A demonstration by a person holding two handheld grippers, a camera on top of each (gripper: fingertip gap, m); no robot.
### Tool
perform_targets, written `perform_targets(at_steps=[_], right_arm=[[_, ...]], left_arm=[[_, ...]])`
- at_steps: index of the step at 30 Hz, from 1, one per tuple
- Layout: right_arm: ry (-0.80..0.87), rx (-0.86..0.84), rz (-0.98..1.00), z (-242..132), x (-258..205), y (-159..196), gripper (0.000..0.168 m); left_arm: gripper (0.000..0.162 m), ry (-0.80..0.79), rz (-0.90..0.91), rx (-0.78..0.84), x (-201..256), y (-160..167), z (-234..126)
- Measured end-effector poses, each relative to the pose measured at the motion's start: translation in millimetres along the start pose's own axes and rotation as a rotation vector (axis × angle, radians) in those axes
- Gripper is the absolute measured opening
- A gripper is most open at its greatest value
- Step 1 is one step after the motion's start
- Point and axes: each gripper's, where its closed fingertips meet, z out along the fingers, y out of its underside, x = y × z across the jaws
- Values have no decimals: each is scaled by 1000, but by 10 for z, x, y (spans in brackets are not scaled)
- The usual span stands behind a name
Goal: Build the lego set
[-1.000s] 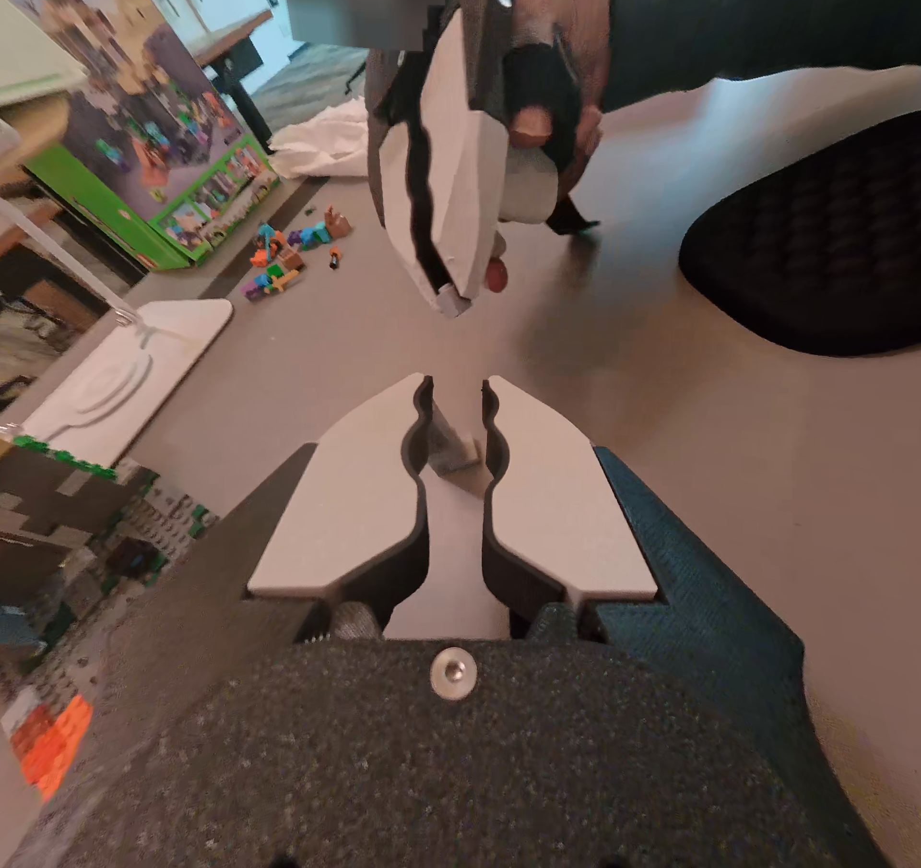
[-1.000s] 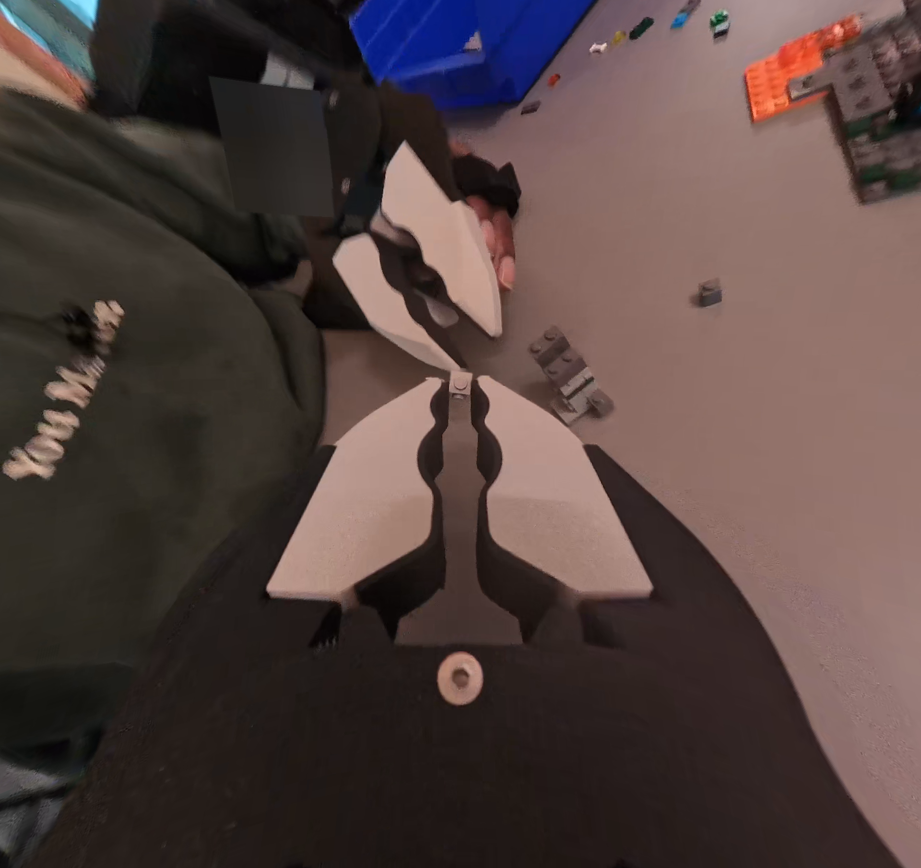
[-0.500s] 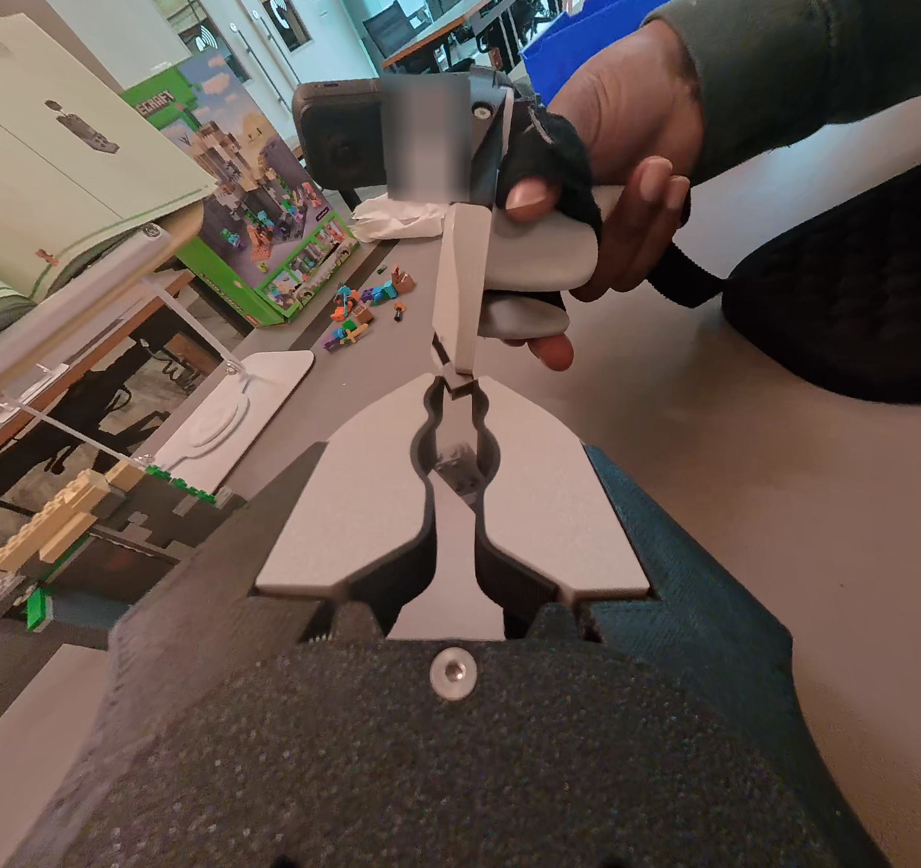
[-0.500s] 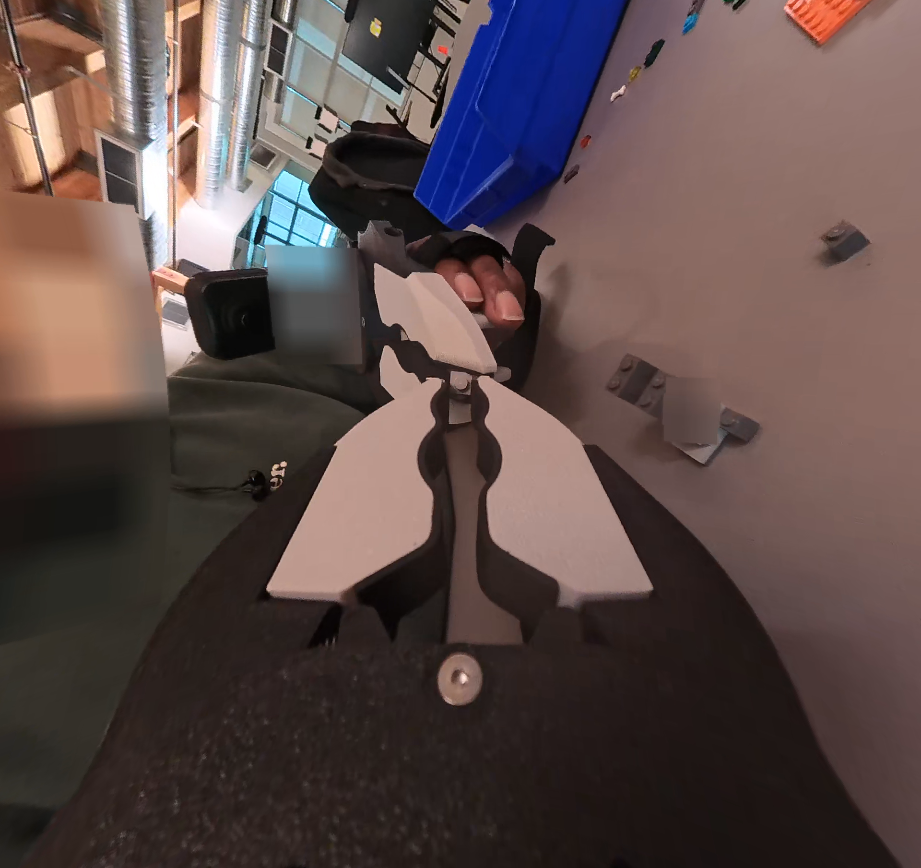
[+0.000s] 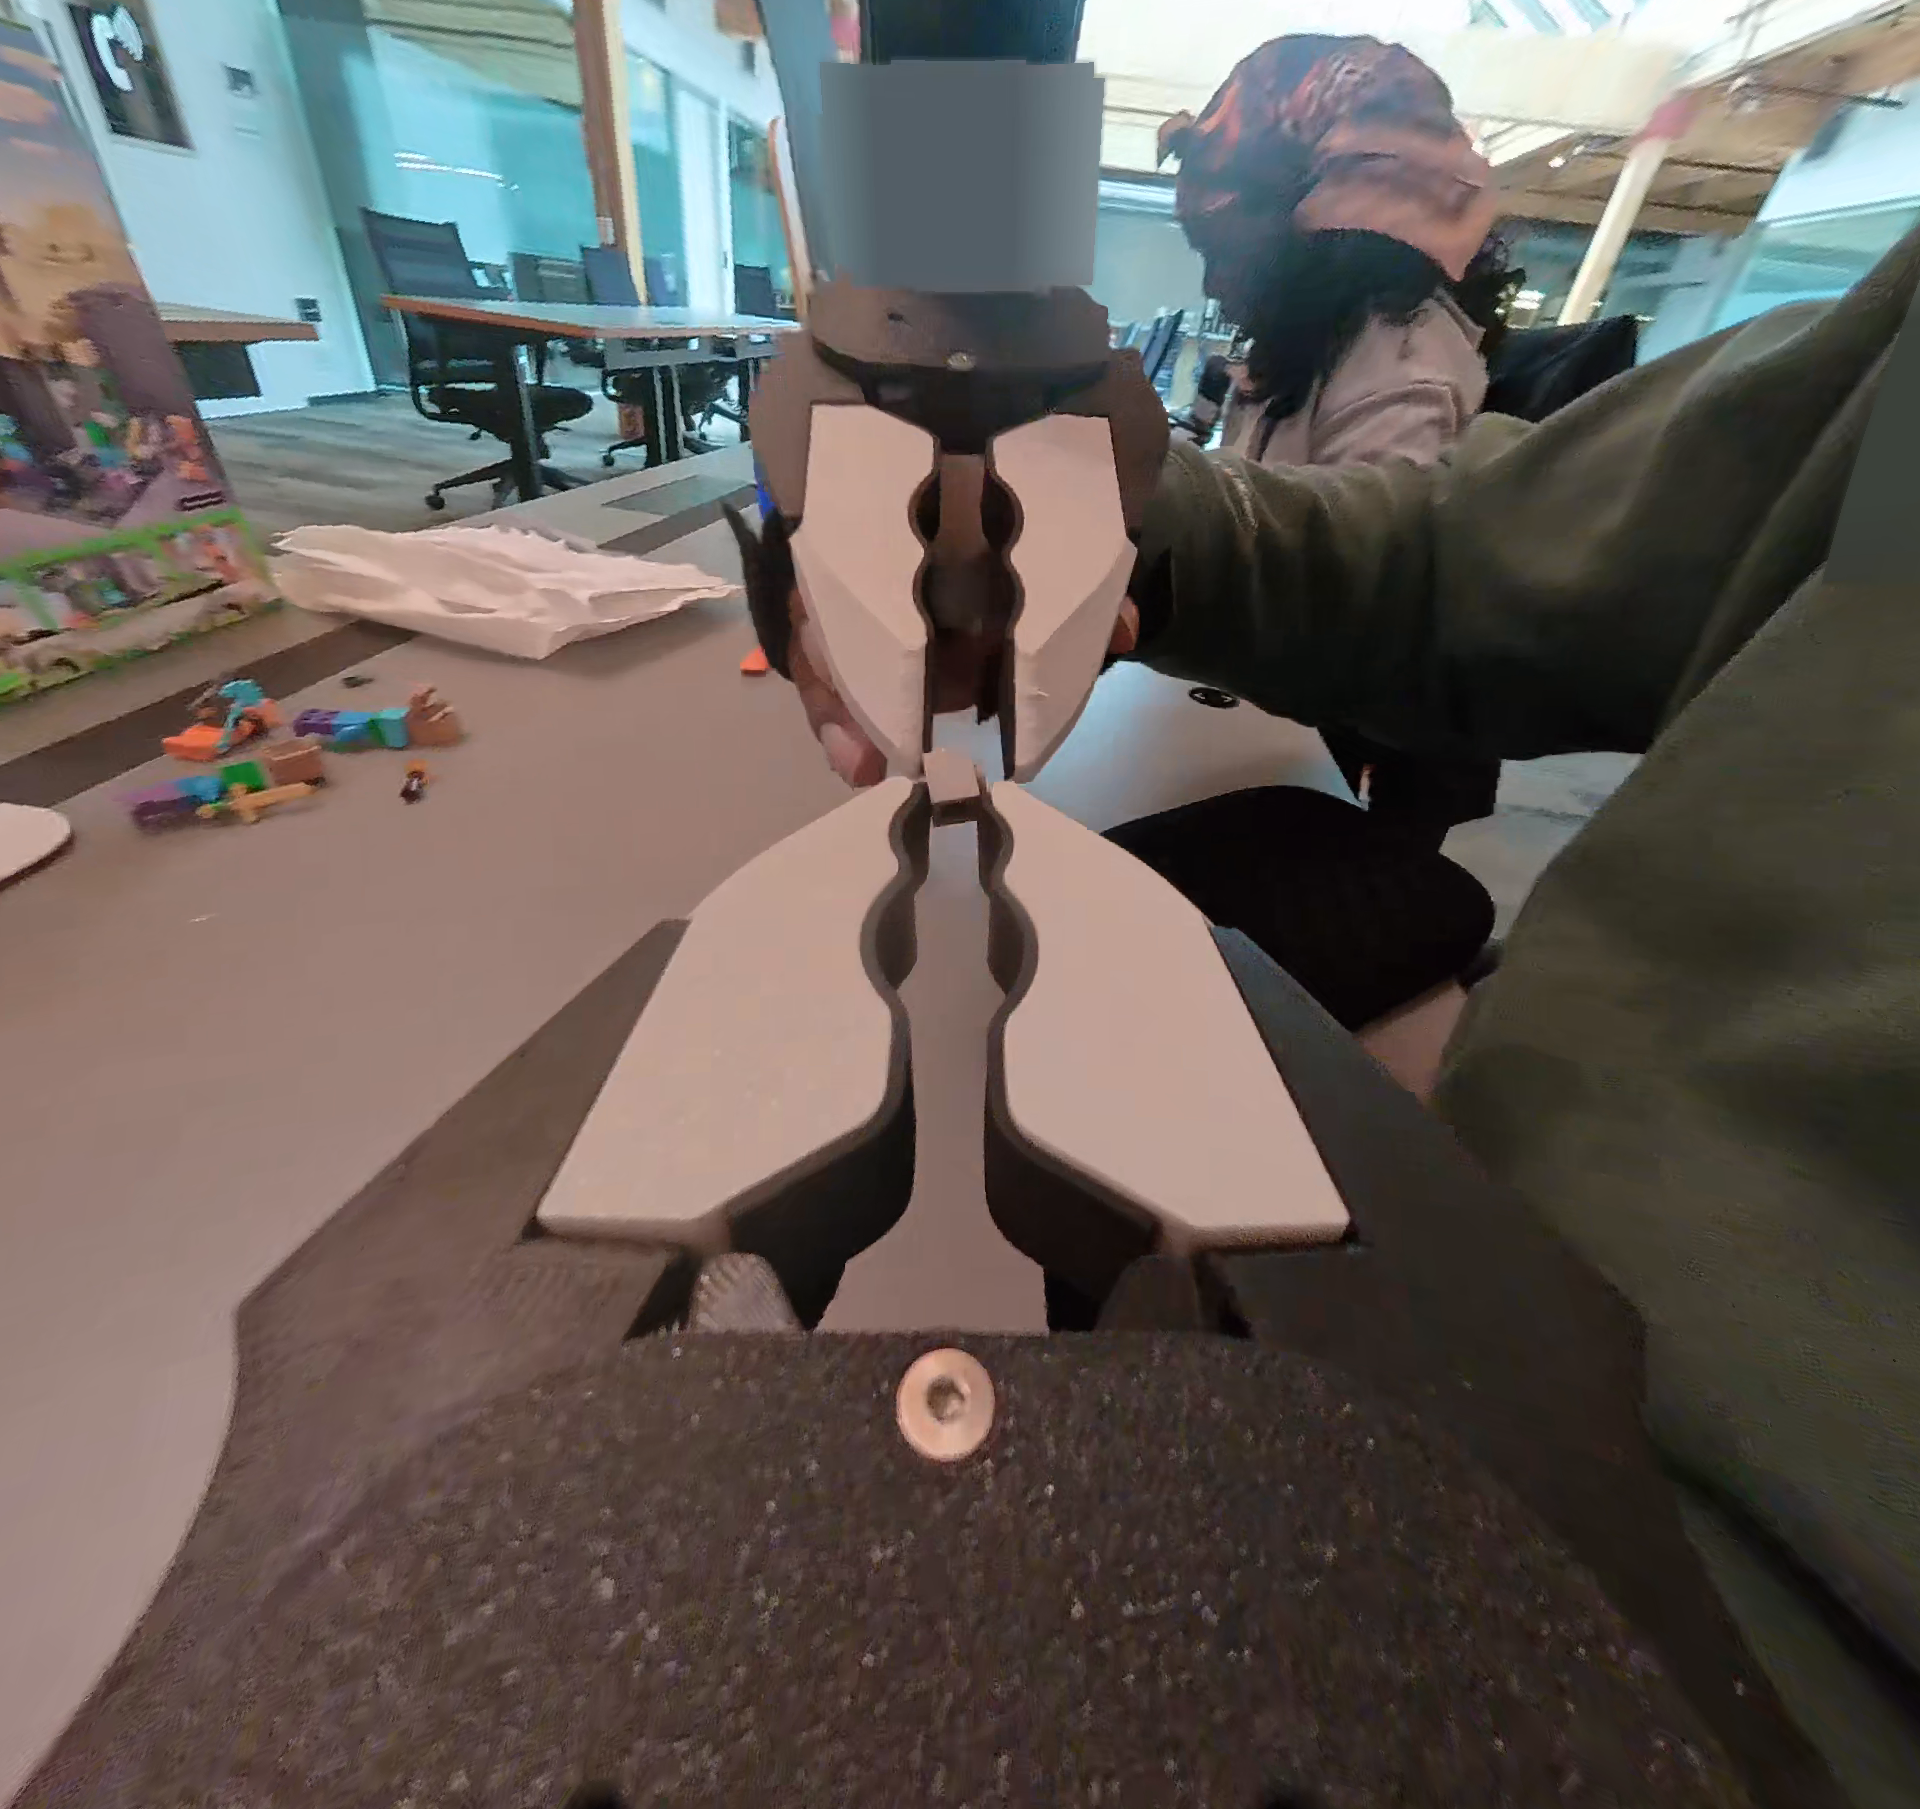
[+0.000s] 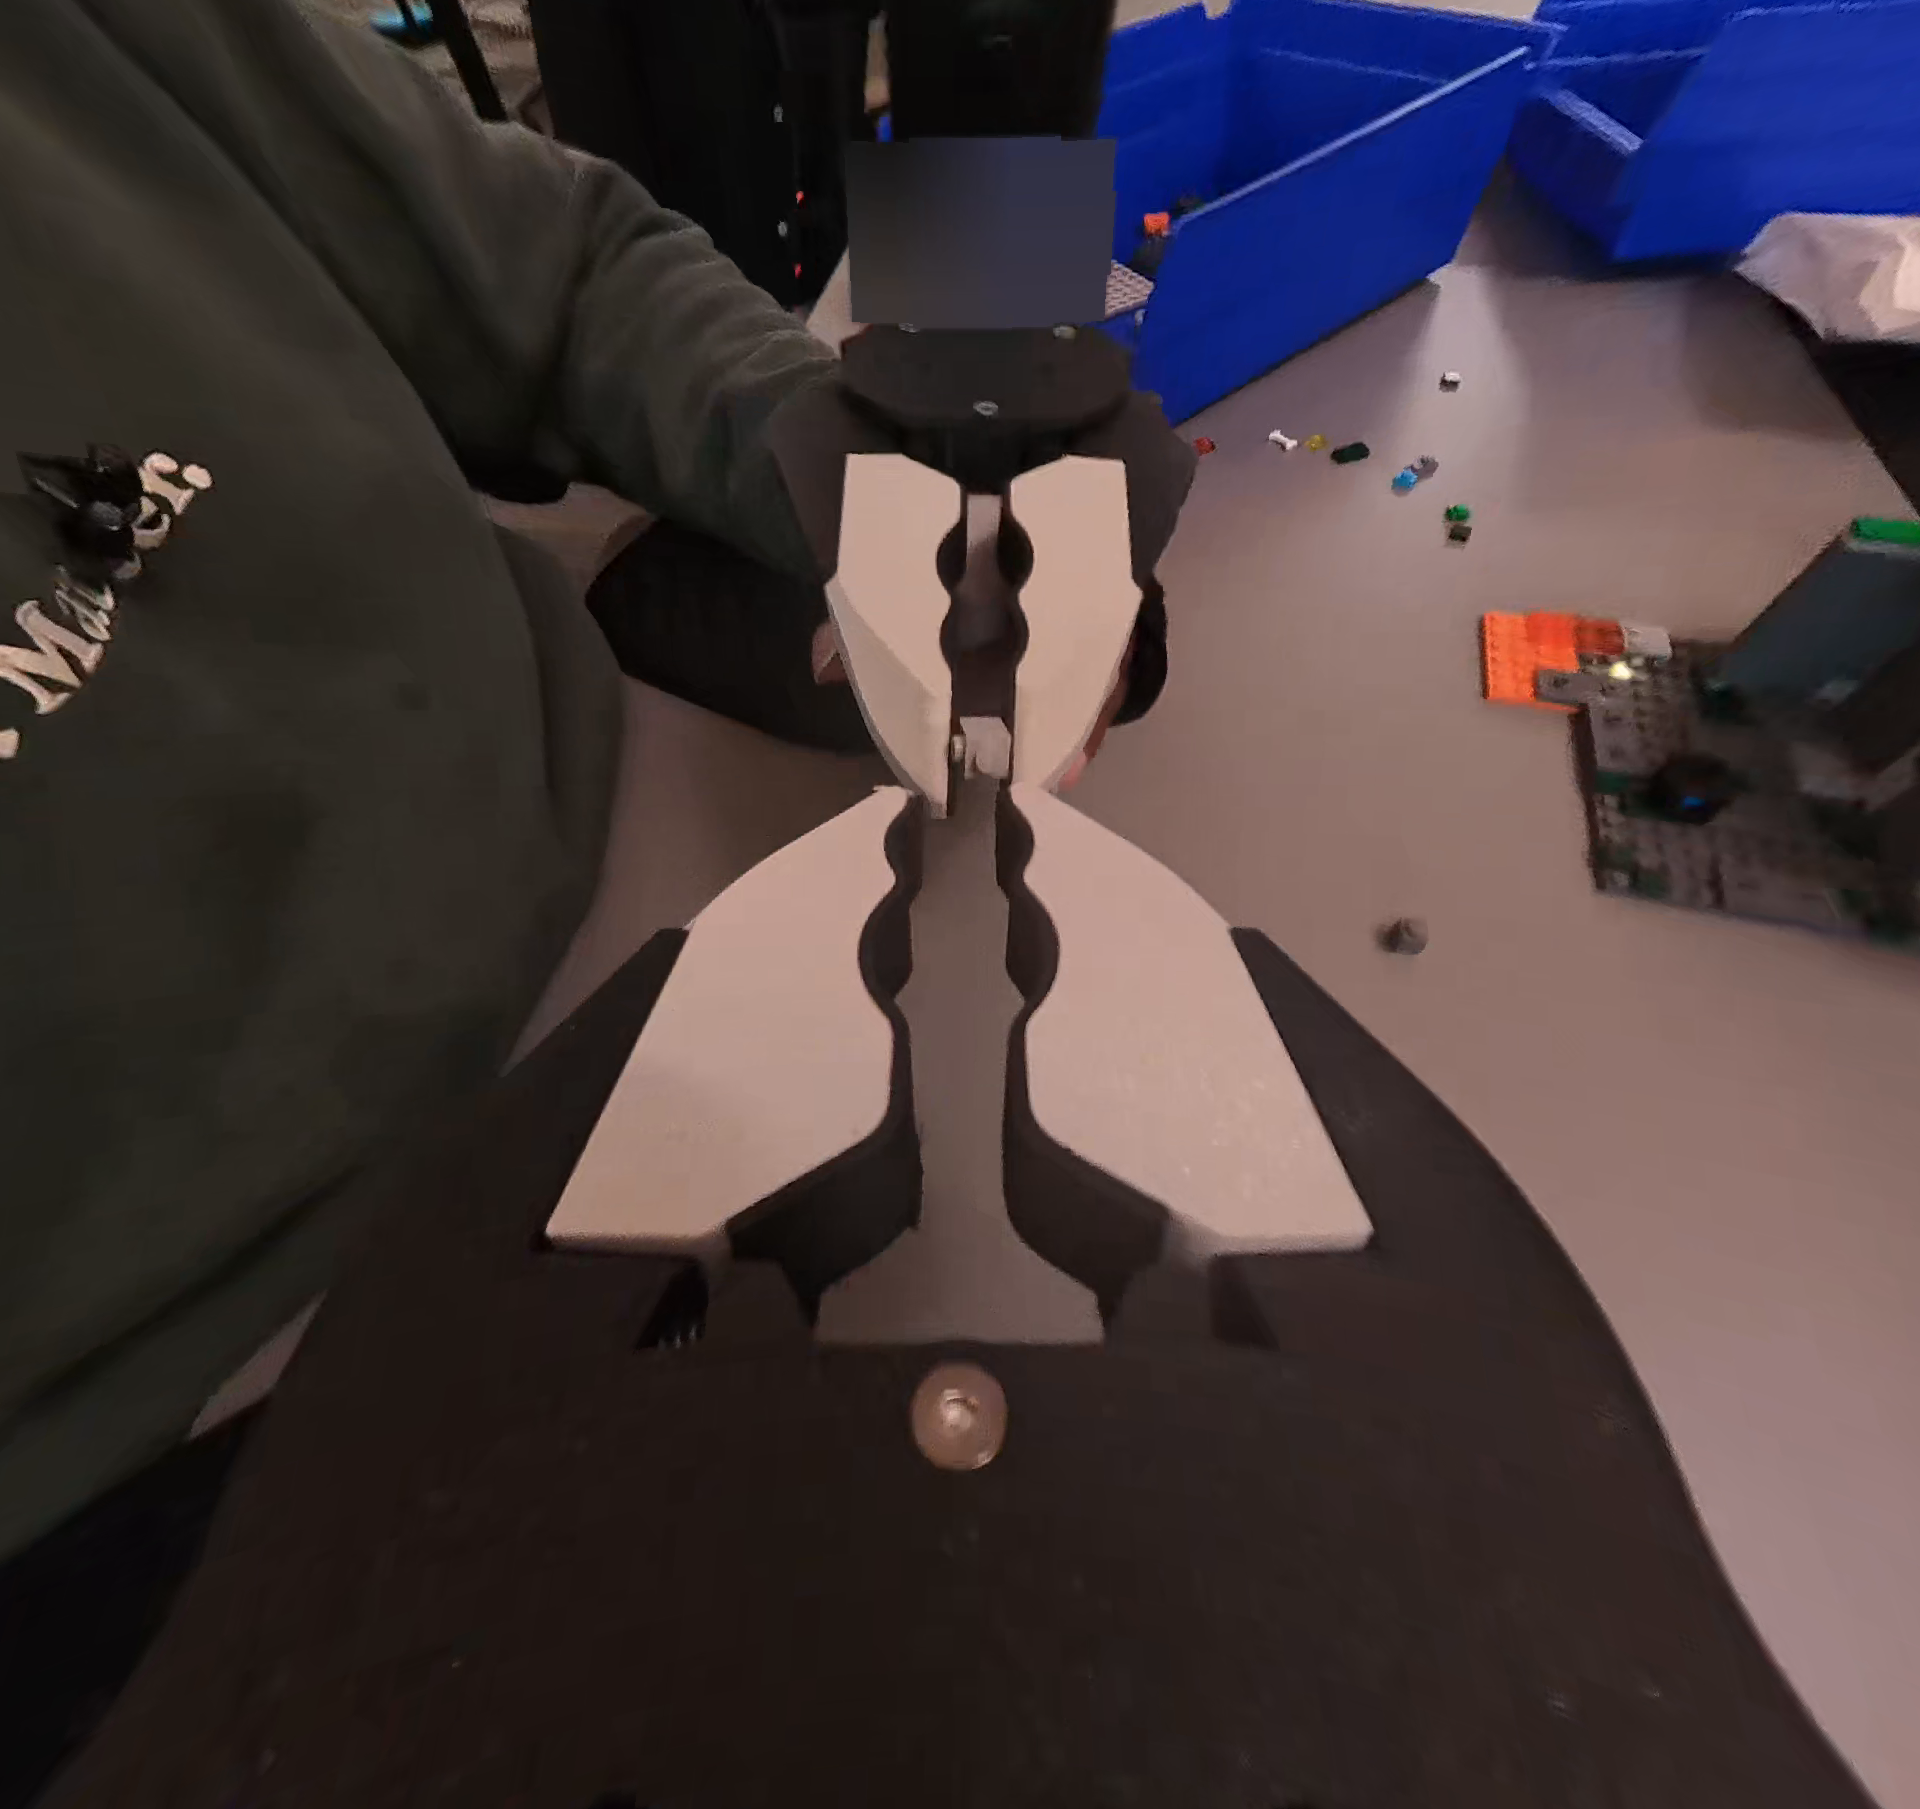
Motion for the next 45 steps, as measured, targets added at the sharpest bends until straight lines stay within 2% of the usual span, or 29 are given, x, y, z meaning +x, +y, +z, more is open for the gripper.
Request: perform_targets(at_steps=[16, 28, 33, 38, 41, 45], right_arm=[[-61, -6, 3, 41, -59, -117, 9], [-28, -46, -17, 68, -39, -116, 7], [3, -167, -48, -12, 103, 1, 6], [35, -398, -96, -22, 388, 274, 6], [5, -530, -104, 46, 495, 483, 6], [-31, -654, -121, 159, 590, 678, 7]], left_arm=[[8, 36, 19, 27, 86, -47, -26], [8, 21, 27, 9, 65, -24, -30], [24, -75, 77, -122, -169, 134, -103], [30, -270, 146, -428, -574, 599, -240], [34, -279, 130, -558, -605, 883, -184], [35, -307, 149, -622, -690, 1016, -75]])
